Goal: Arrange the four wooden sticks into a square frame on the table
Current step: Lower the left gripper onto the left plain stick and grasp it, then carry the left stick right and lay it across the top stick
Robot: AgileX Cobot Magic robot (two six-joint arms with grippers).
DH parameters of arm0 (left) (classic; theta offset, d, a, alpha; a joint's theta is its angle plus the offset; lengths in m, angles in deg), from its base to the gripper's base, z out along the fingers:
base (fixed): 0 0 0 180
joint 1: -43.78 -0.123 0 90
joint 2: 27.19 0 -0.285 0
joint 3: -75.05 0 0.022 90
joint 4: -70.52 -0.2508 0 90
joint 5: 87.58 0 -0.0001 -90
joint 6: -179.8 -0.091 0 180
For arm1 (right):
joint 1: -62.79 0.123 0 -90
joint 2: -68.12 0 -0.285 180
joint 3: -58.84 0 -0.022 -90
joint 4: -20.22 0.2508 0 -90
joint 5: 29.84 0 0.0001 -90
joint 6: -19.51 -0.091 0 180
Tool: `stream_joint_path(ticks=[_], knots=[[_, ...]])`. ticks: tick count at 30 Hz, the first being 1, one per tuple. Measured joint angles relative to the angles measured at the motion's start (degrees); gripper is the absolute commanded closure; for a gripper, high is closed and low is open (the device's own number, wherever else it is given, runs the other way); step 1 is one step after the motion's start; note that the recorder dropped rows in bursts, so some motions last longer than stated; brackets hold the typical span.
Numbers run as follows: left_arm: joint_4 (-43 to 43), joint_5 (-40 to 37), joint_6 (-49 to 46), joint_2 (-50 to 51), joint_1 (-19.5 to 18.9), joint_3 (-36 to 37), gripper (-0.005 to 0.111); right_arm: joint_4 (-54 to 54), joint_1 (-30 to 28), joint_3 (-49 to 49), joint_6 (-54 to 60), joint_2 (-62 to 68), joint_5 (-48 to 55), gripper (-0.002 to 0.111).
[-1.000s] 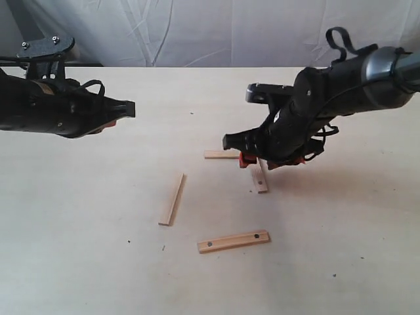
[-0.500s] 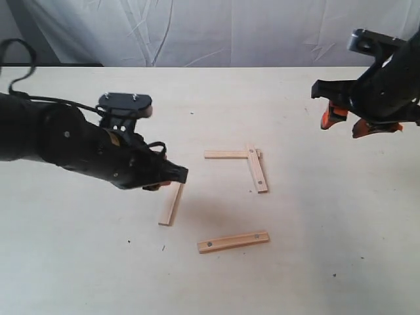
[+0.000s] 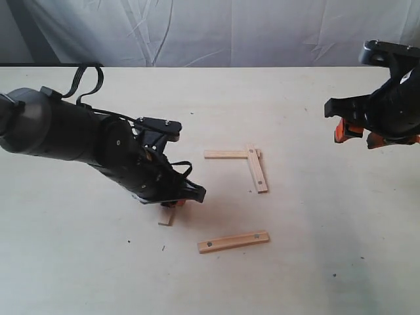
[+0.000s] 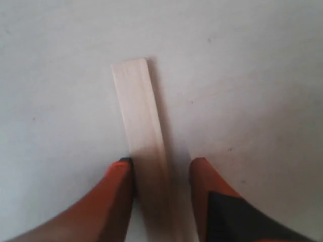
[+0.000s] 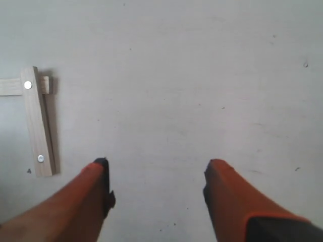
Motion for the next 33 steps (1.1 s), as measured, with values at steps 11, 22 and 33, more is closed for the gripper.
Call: stream_joint_path(ticks=[11, 22, 33], knots=[[3.72, -5.39, 0.0, 0.2, 0.0, -5.42, 0.107, 0.0, 0.0, 0.0, 0.12, -0.08, -1.45, 0.053], [20.0, 3.93, 0.0, 0.27, 3.45, -9.05, 0.107, 0.54, 0.0, 0.0, 0.12, 2.65, -4.36, 0.053], [21.22, 7.02, 1.75, 5.98, 3.84, -11.0, 0.107, 1.15, 0.0, 0.0, 0.26, 3.18, -5.83, 0.053]])
